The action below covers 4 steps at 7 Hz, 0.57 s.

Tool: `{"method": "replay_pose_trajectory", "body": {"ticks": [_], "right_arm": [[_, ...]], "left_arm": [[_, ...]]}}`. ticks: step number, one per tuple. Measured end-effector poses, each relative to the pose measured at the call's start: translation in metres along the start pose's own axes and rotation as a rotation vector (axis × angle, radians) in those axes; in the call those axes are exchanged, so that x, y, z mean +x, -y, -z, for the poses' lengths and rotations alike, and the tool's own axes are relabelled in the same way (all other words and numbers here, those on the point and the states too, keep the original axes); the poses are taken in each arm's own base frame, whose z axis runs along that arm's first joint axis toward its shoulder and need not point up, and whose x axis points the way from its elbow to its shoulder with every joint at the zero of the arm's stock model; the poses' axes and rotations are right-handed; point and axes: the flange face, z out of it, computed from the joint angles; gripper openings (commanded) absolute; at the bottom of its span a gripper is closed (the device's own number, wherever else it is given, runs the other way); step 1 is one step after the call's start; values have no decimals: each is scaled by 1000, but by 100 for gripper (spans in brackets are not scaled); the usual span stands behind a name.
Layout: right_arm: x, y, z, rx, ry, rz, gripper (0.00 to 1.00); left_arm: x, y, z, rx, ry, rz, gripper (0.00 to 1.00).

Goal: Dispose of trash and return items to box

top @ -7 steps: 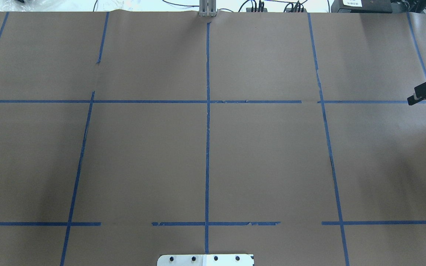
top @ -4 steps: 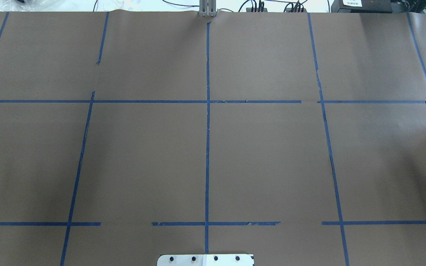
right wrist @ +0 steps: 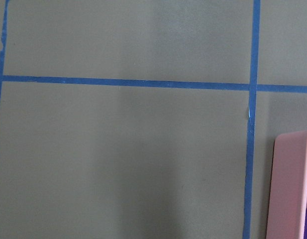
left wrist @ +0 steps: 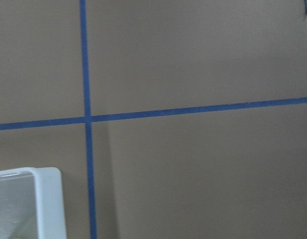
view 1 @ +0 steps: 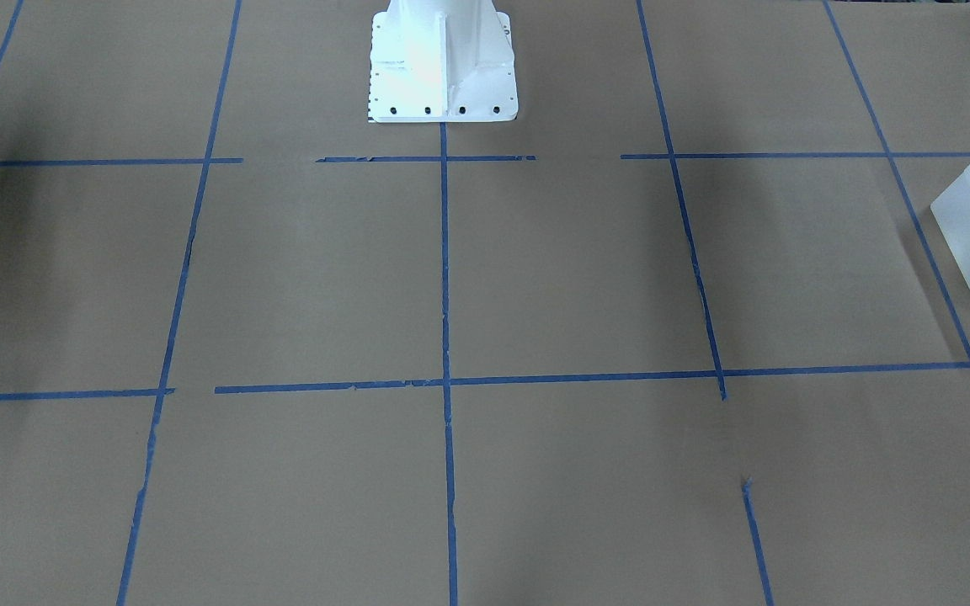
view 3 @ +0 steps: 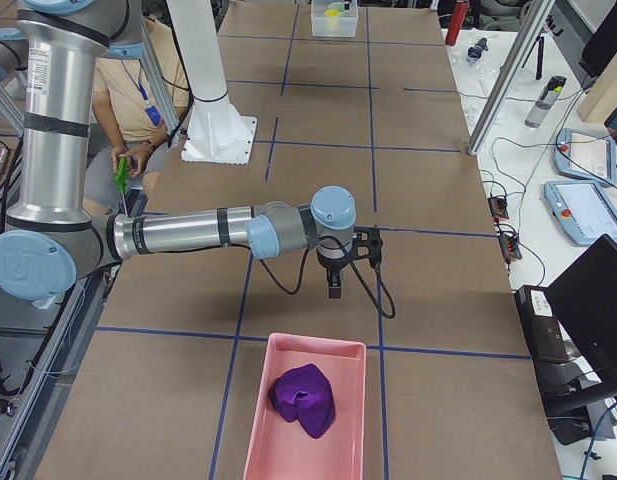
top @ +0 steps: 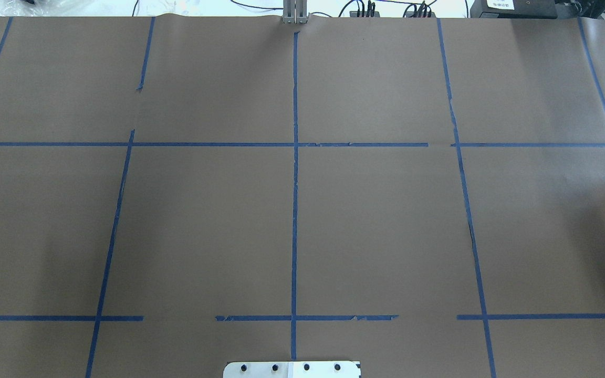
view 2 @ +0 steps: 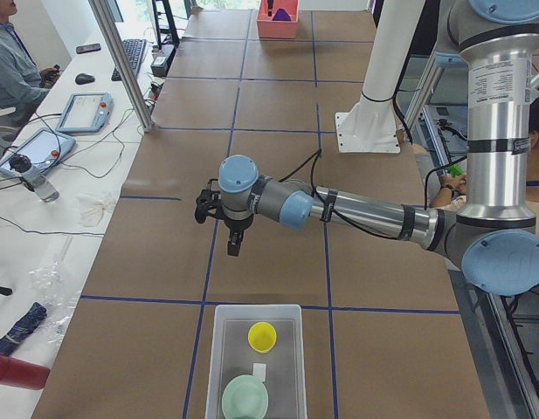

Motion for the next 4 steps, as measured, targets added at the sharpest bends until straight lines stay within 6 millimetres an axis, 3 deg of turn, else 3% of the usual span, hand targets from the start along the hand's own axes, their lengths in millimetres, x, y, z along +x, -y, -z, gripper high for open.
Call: {"method": "replay_pose_trajectory", "body": {"ticks": [1, 2, 3, 4], "right_arm": [[6, 0, -5, -8, -4, -8, 100], [12, -1, -11, -20, -8, -6, 100], [15, -3, -18, -33, -20, 24, 100], [12, -2, -22, -40, -36, 67, 100]], "left_arm": [[16, -10, 11, 12, -4, -43, 100], [17, -29, 17, 11, 6, -123, 100], [-8, -48, 13, -9, 39, -213, 100], [-46, -62, 3, -38, 69, -250, 100]]}}
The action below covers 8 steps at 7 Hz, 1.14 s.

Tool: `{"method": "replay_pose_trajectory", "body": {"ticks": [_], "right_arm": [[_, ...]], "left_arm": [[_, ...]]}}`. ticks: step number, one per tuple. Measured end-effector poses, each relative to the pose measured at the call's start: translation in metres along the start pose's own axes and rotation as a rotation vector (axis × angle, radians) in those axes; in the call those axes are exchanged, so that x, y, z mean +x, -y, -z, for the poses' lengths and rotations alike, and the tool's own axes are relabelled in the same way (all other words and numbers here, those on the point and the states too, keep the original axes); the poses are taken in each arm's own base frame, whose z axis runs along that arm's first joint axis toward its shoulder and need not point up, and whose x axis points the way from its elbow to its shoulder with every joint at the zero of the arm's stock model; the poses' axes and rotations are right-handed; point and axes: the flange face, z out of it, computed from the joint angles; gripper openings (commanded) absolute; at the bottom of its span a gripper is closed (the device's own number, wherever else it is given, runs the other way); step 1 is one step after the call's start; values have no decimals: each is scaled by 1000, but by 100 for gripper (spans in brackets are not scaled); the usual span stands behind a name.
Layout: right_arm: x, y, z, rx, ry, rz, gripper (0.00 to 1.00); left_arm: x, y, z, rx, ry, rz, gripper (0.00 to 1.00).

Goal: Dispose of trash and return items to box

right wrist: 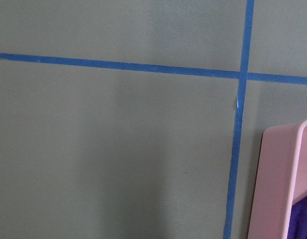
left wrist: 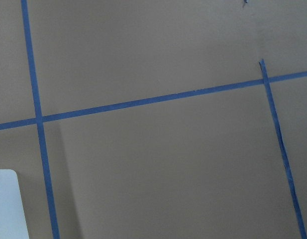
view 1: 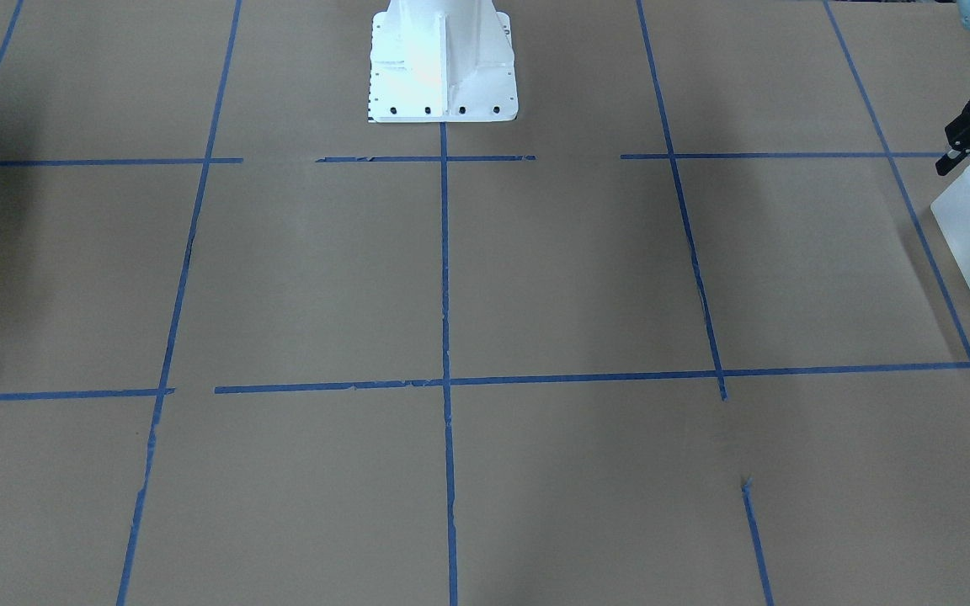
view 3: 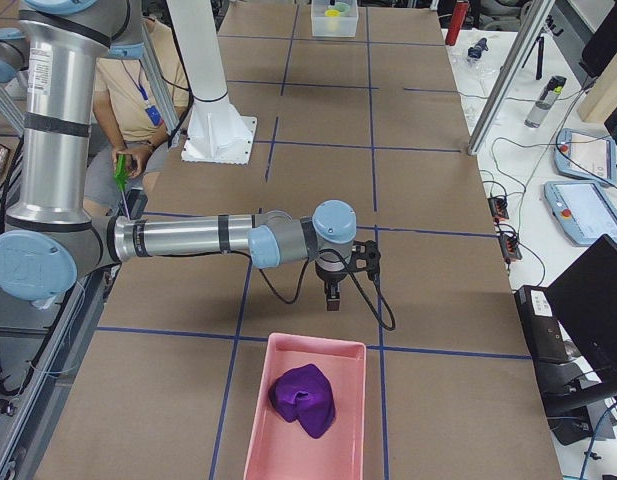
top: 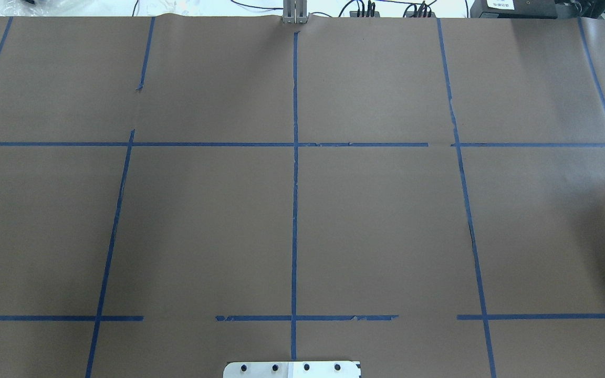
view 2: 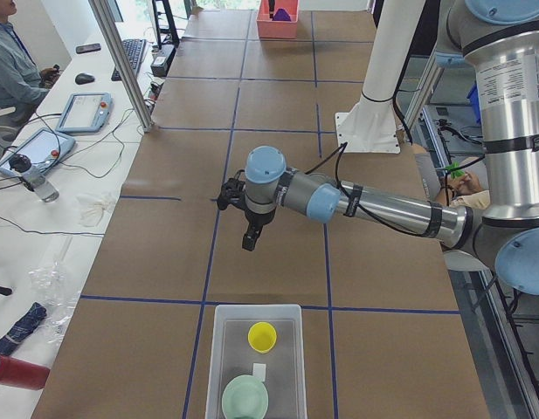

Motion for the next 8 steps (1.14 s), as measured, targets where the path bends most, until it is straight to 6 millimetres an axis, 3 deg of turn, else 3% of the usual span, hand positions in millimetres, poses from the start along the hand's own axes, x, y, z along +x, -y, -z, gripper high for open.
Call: {"method": "replay_pose_trajectory", "body": {"ticks": [1, 2, 5, 8], "right_arm": [[-12, 6, 2, 6, -2, 43, 100], [-26, 14, 6, 7, 13, 62, 100], [-56, 34, 10, -63, 66, 22, 100], [-56, 37, 19, -48, 59, 42, 100]], "left_arm": [[-28, -13, -17, -24, 7, 0, 100], [-44, -18, -28, -13, 12, -18, 100], [-43, -9, -23, 61, 29, -100, 100], [-34, 1, -3, 105, -23, -107, 100]]}}
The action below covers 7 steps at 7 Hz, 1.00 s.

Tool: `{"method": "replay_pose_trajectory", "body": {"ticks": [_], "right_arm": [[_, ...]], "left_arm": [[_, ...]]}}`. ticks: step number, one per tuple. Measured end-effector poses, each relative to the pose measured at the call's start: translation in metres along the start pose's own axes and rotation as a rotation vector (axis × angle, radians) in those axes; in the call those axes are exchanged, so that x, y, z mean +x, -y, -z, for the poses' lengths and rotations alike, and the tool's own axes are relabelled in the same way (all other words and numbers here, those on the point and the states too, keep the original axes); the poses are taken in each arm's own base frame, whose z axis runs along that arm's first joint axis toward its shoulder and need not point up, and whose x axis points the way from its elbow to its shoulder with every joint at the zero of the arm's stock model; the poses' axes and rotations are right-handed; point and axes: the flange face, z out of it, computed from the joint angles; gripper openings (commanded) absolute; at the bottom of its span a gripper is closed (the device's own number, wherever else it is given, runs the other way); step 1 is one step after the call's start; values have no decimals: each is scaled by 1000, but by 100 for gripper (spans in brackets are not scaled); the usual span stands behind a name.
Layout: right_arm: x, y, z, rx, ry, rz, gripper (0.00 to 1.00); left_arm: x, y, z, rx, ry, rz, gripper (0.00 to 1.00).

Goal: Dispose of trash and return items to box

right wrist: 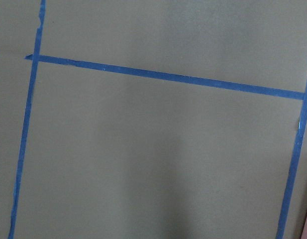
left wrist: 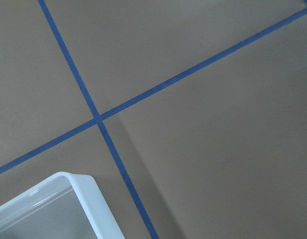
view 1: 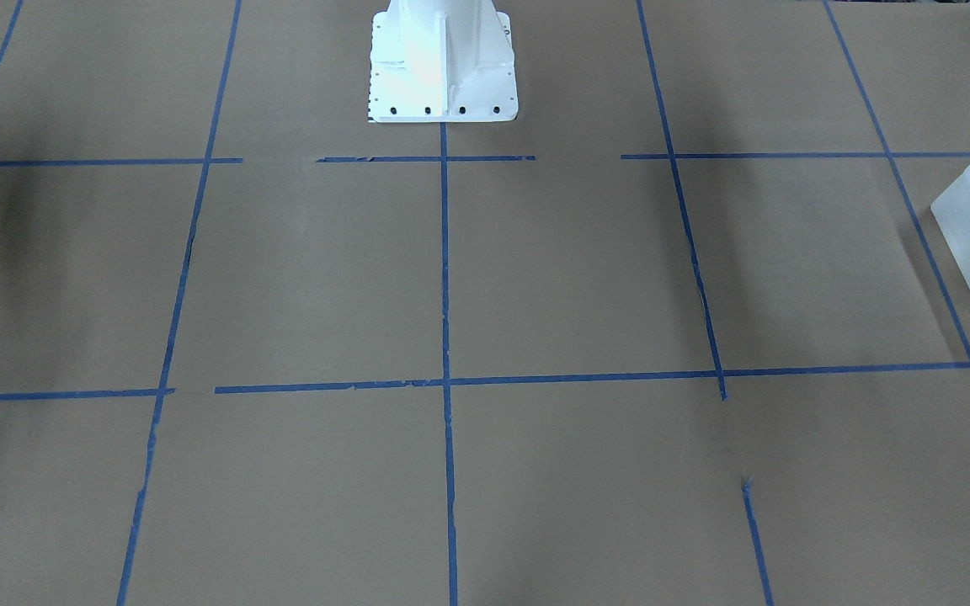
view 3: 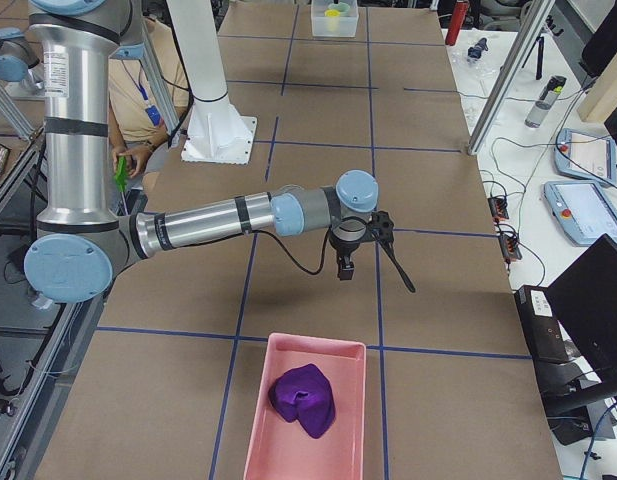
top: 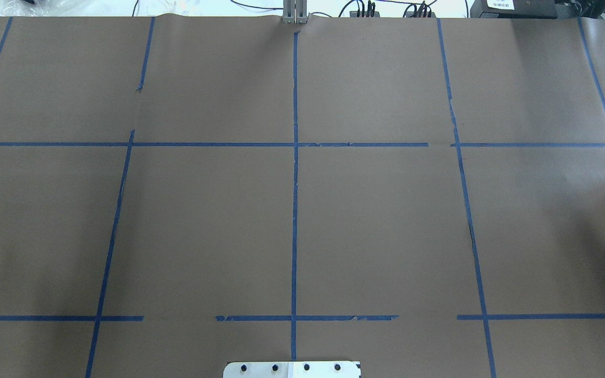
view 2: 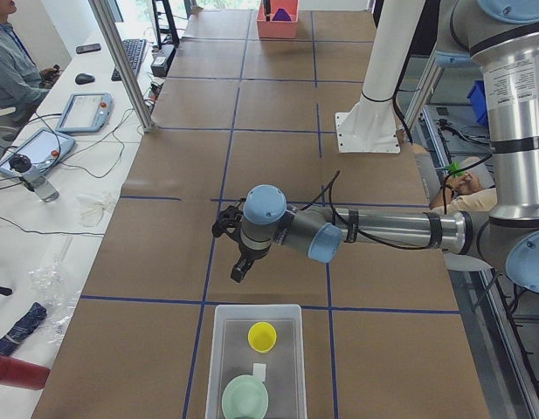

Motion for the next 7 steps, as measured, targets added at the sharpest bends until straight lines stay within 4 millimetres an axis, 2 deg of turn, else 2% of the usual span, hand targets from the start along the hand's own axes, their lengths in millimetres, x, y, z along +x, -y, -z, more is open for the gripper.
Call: {"method": "replay_pose_trajectory", "body": {"ticks": [3, 5, 7], "right_arm": [[7, 2, 8, 21, -23, 3, 100], [8, 2, 9, 22, -24, 8, 100], [9, 2, 8, 20, -26, 27, 100]], "left_arm": [[1, 13, 6, -6, -32, 28, 100], [-13, 23, 3, -149, -15, 197, 100], [-26, 34, 15, -204, 72, 257, 100]]}}
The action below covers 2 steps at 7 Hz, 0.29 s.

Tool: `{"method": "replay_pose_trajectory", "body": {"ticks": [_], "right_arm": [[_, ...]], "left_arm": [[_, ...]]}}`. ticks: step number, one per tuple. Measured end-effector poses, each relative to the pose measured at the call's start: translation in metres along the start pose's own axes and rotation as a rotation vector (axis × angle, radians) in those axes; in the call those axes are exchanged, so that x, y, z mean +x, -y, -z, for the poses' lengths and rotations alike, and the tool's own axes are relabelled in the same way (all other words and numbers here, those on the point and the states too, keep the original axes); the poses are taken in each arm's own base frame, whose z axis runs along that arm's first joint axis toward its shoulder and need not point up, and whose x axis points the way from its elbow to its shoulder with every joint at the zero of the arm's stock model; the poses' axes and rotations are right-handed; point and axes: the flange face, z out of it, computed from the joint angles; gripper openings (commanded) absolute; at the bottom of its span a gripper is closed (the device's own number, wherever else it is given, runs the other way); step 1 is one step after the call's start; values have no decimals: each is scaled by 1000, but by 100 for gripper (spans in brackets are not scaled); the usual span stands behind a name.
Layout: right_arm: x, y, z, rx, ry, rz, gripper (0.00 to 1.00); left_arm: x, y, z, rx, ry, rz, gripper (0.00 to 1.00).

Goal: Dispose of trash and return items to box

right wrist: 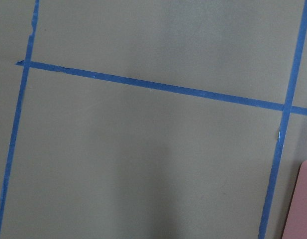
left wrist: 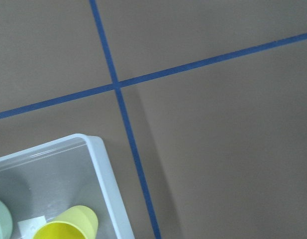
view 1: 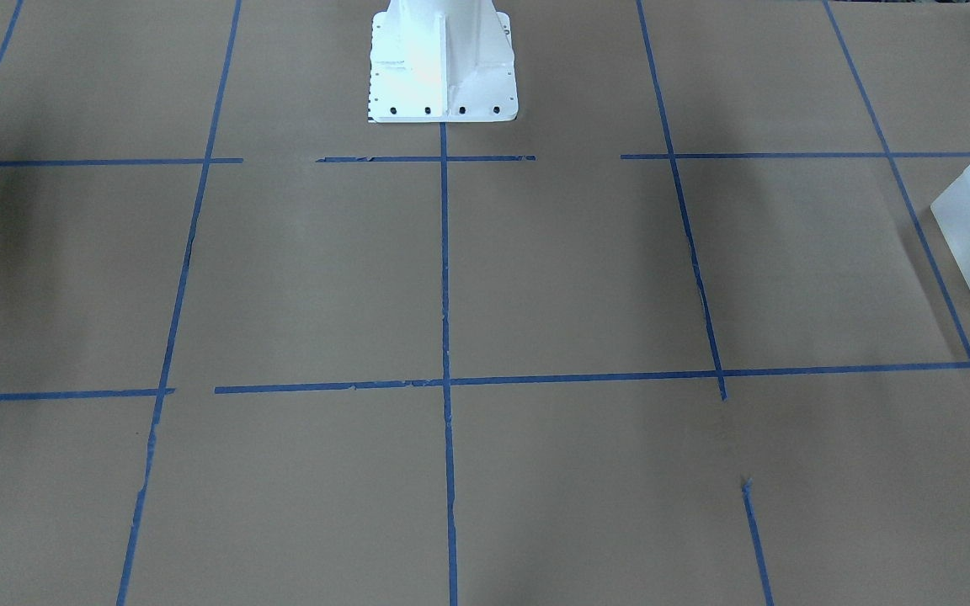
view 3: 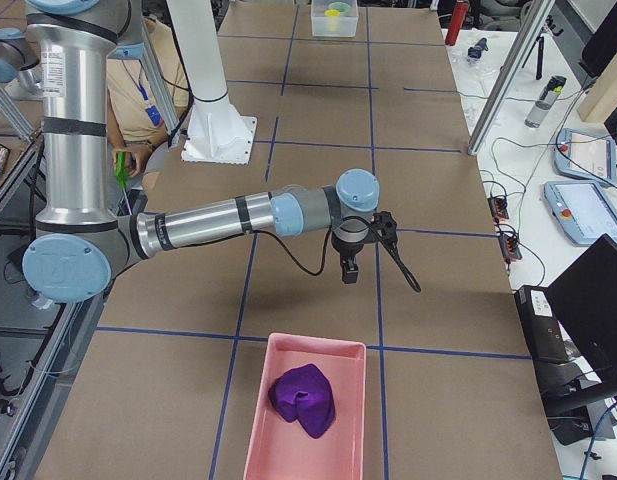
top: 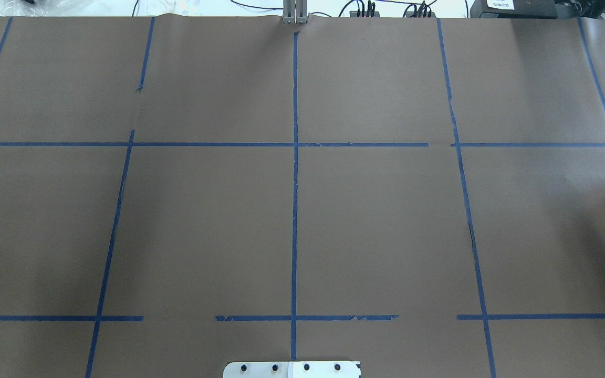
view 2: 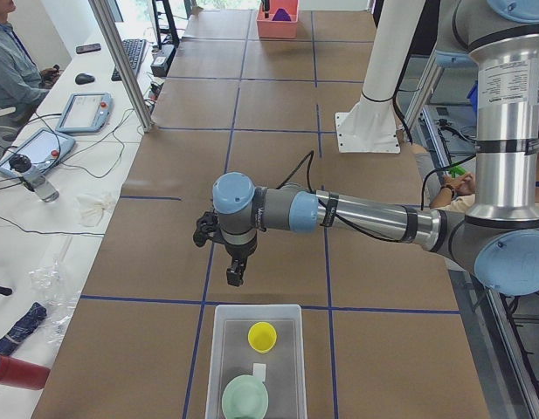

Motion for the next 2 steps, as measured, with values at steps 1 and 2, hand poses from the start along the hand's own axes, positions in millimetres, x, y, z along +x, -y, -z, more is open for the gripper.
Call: {"method": "replay_pose_trajectory", "body": {"ticks": [1, 2], "right_arm": [[1, -1, -1, -1, 0, 5, 100], [3, -2, -2, -4, -1, 8, 100]], "left_arm": [[-1, 3, 3, 1, 13, 4, 100], [0, 5, 7, 6, 20, 1, 100]]}}
